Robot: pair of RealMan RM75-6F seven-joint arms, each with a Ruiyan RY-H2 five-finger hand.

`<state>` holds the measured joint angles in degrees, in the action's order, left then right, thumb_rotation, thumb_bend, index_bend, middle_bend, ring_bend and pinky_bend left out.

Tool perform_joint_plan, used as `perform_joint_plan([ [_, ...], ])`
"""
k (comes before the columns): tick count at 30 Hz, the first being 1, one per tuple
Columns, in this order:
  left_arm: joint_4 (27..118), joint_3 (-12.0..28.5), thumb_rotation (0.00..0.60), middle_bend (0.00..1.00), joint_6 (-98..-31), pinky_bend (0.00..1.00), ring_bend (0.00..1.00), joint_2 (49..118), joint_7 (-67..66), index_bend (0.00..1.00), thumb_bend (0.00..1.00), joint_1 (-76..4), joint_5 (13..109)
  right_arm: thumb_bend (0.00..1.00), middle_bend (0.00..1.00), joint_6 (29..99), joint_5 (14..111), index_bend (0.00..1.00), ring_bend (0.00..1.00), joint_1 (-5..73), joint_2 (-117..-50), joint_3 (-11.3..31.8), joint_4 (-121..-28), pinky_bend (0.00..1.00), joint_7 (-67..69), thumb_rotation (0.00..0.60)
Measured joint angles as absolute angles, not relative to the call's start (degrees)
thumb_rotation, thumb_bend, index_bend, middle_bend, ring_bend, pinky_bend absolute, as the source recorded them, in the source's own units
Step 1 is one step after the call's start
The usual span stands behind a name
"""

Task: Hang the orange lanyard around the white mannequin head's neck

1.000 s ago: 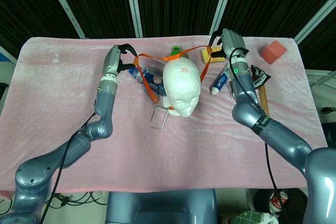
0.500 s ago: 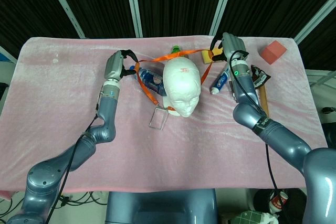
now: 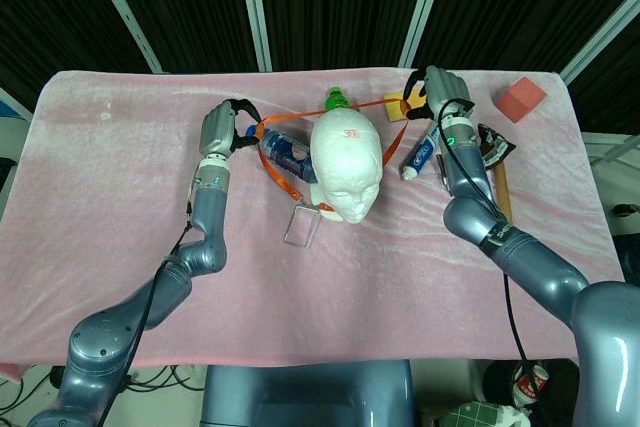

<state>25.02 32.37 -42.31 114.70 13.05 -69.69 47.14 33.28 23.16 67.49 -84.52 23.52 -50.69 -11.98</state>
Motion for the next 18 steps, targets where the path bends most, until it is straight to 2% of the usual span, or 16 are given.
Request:
perform_joint_plan([
  [2,25.1,32.3,0.6,0.24,-41.5,0.16,0.04,114.6,12.7,0.26,0.2,-69.7,47.2,0.21,0.26,33.0,23.3,0.34,0.37,67.4,-84.1,23.4,-51.3,0.3,-12.1,0.6],
  [5,26.5,32.1,0.6,0.13,-40.3,0.05,0.0,113.9,12.7,0.13,0.08,-69.6,47.6,0.11,0.22,32.0,23.3,0.18,0.35,67.3,-83.1,23.4,-52.5,0.27,-12.1,0.6],
  [7,28.1,31.9,0.6,0.09,-39.5,0.0,0.0,113.0,12.8,0.09,0.05,-69.4,48.1,0.08,0.2,31.5,23.3,0.13,0.34,67.2,-82.4,23.3,-53.5,0.26,-12.1,0.6],
  [10,31.0,31.3,0.6,0.08,-38.4,0.0,0.0,111.1,12.4,0.09,0.05,-68.8,48.9,0.07,0.19,31.1,23.3,0.11,0.32,66.9,-81.1,23.3,-55.2,0.25,-11.9,0.6],
  [18,41.2,31.1,0.6,0.09,-39.8,0.0,0.0,105.6,9.3,0.11,0.05,-66.5,49.1,0.07,0.18,32.6,22.7,0.1,0.27,65.3,-78.4,24.3,-57.9,0.23,-9.4,0.6],
])
